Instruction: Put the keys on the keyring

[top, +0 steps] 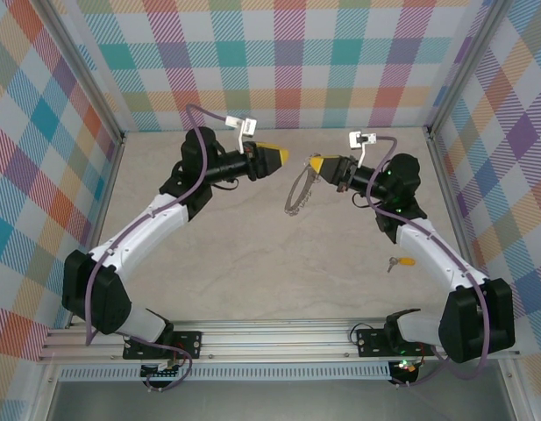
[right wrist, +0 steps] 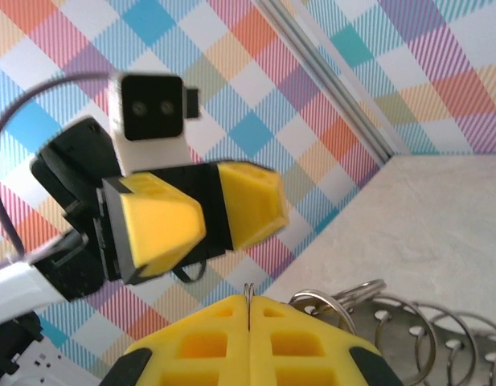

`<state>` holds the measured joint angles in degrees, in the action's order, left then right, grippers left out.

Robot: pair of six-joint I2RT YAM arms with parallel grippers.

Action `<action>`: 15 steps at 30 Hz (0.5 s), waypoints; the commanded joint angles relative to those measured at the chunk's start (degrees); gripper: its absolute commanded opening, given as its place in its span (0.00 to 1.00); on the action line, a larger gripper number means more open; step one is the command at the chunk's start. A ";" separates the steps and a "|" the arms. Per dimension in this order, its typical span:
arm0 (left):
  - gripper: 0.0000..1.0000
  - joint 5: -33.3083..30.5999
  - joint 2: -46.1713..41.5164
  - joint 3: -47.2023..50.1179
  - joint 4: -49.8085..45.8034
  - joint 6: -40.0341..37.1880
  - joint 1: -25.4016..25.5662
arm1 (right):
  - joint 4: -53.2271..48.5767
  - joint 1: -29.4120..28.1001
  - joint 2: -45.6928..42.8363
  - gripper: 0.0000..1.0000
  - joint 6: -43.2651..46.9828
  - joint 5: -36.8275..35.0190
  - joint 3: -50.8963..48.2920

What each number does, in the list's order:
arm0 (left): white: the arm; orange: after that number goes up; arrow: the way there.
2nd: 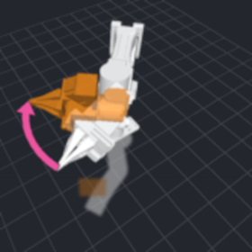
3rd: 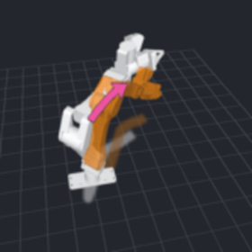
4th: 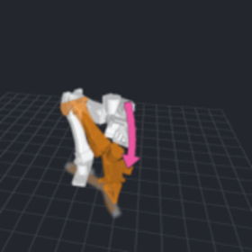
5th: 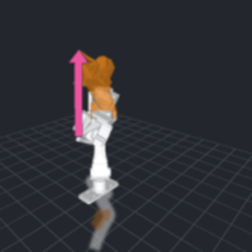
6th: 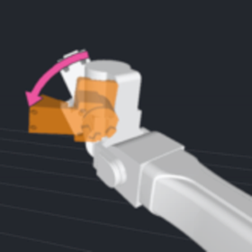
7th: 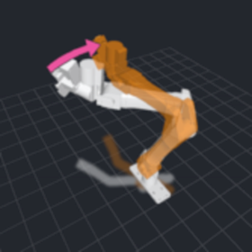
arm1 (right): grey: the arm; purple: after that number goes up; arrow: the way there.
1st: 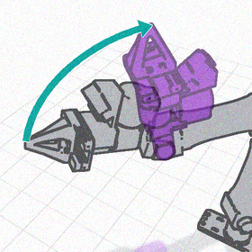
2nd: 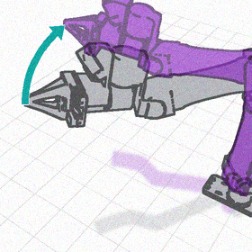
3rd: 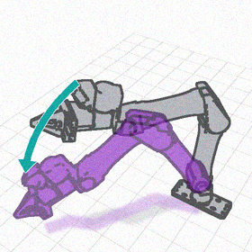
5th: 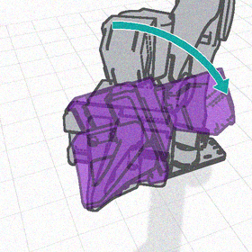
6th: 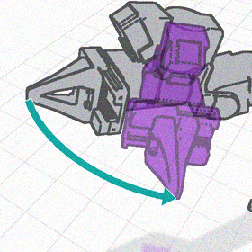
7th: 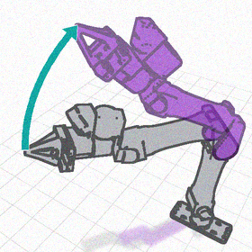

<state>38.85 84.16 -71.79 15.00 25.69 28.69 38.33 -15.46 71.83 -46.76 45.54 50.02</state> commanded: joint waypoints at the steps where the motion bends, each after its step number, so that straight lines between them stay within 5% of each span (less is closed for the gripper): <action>1: 0.43 -0.30 0.05 1.97 10.58 7.65 0.05 | 14.55 -0.14 0.48 0.00 -5.86 -2.34 -0.47; 15: 0.37 0.71 3.23 2.62 21.01 12.41 3.65 | 24.61 -3.17 7.08 0.00 -10.69 -6.49 0.69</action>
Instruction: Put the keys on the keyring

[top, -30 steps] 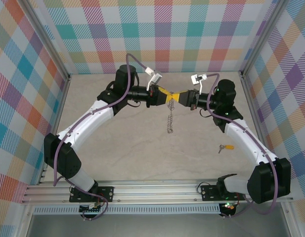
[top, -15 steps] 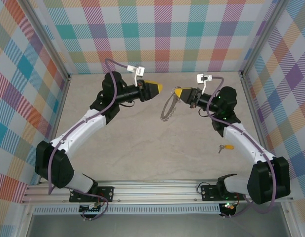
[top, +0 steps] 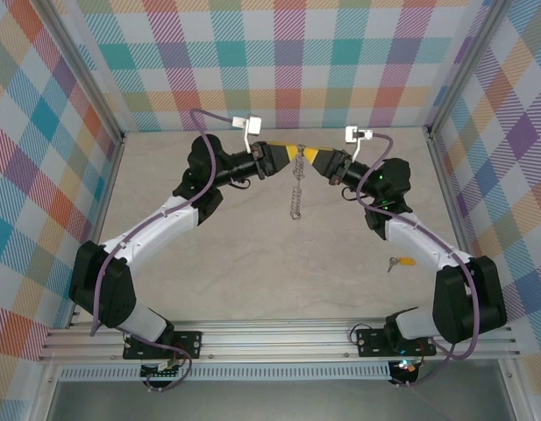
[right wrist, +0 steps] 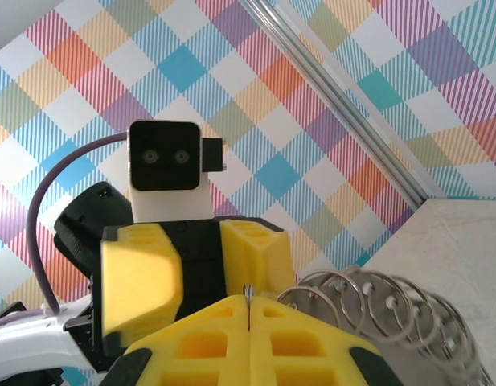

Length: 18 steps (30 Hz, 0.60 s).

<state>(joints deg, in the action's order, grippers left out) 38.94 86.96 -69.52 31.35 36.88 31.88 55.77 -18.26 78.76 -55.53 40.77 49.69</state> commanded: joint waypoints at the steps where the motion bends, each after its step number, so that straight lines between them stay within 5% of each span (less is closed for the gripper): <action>1: 0.37 0.53 0.49 0.37 4.64 1.17 0.54 | 7.59 -0.37 0.41 0.00 -2.11 -1.88 1.02; 18: 0.36 0.10 2.07 0.13 6.30 1.55 1.21 | 9.25 -0.39 0.87 0.00 -3.18 -3.27 -0.12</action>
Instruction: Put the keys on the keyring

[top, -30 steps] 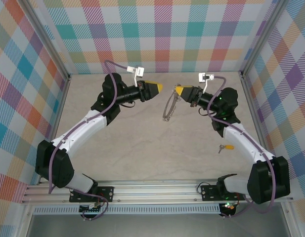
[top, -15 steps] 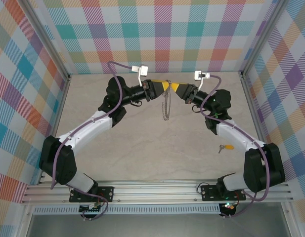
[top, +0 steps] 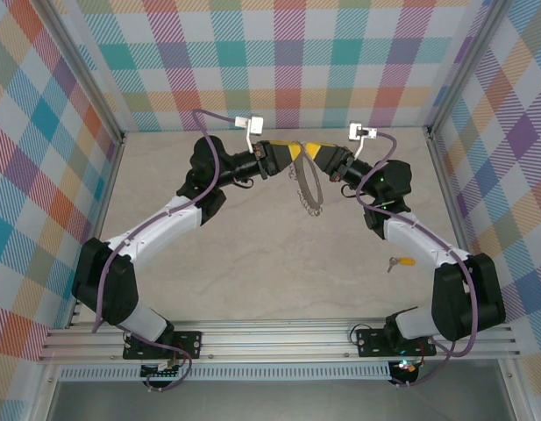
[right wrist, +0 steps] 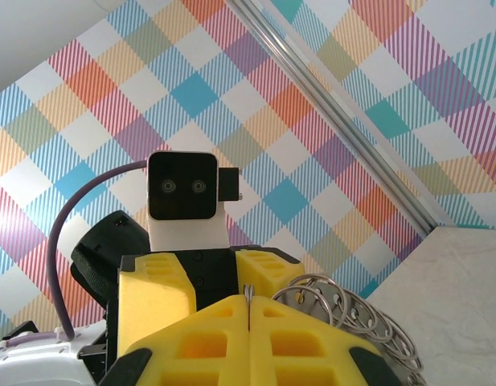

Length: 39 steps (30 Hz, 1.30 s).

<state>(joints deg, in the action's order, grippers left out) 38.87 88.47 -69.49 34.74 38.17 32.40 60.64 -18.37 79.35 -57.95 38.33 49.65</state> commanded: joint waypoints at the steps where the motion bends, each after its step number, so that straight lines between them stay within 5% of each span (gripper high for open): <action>1: 0.36 0.16 0.69 -0.02 2.93 0.27 0.82 | 4.56 -0.34 0.28 0.00 -0.89 -0.82 -0.08; 26: 0.34 -1.42 2.02 -1.69 4.80 0.50 1.76 | 4.09 -0.34 0.37 0.00 -1.20 0.35 -0.78; 37: 0.00 -0.67 2.76 -1.95 5.45 0.46 1.79 | 3.25 -0.34 0.56 0.00 -1.22 0.86 -0.35; 38: 0.00 -0.40 2.77 -2.11 4.73 -0.12 1.79 | 2.11 -0.19 0.26 0.02 -1.00 0.80 -0.25; 39: 0.00 -0.10 2.60 -2.33 3.62 -1.09 1.79 | 0.51 0.25 -0.34 0.15 -0.57 0.79 -0.17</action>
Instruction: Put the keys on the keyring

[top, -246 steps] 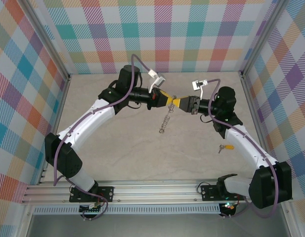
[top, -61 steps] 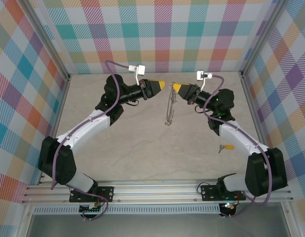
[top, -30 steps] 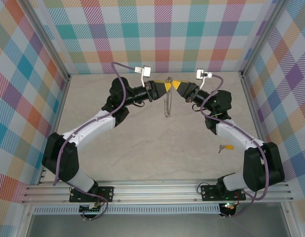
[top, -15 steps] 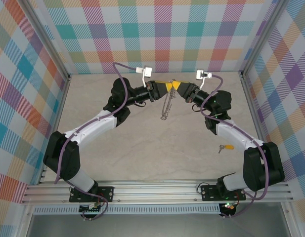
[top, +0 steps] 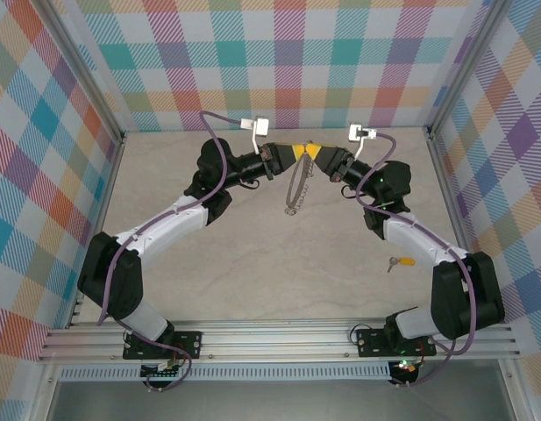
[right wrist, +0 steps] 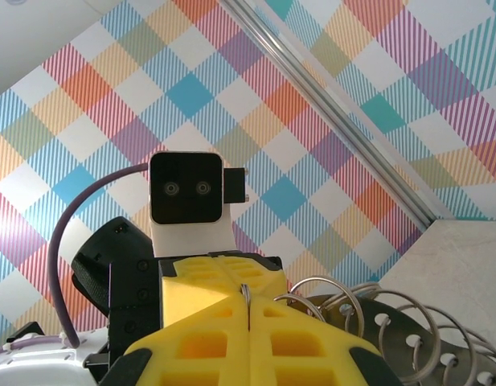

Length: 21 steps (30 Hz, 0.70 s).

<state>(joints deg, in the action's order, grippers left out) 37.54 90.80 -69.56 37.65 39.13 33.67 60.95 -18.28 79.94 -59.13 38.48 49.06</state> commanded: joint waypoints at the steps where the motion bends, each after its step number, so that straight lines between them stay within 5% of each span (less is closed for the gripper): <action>1: 0.00 1.61 0.05 -2.58 -0.39 -3.26 0.47 | -1.37 0.94 -1.84 0.25 0.95 0.69 0.35; 4: 0.00 4.25 -1.21 -4.33 -7.06 -9.45 0.35 | -7.68 4.14 -5.63 0.46 2.66 1.36 0.07; 6: 0.00 5.97 -2.06 -6.00 -13.23 -14.79 0.33 | -13.90 5.65 -8.26 0.50 5.21 2.48 0.78; 14: 0.00 14.49 -1.93 -14.25 -34.48 -31.50 -0.02 | -41.76 6.34 -14.82 0.45 20.08 9.31 7.10; 21: 0.00 20.23 0.44 -19.70 -42.79 -37.24 -0.45 | -49.57 6.34 -15.56 0.38 24.94 15.61 10.09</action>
<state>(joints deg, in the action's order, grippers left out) 52.86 90.83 -86.37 -0.80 6.90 33.56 16.86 -11.70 64.75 -38.44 49.69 57.60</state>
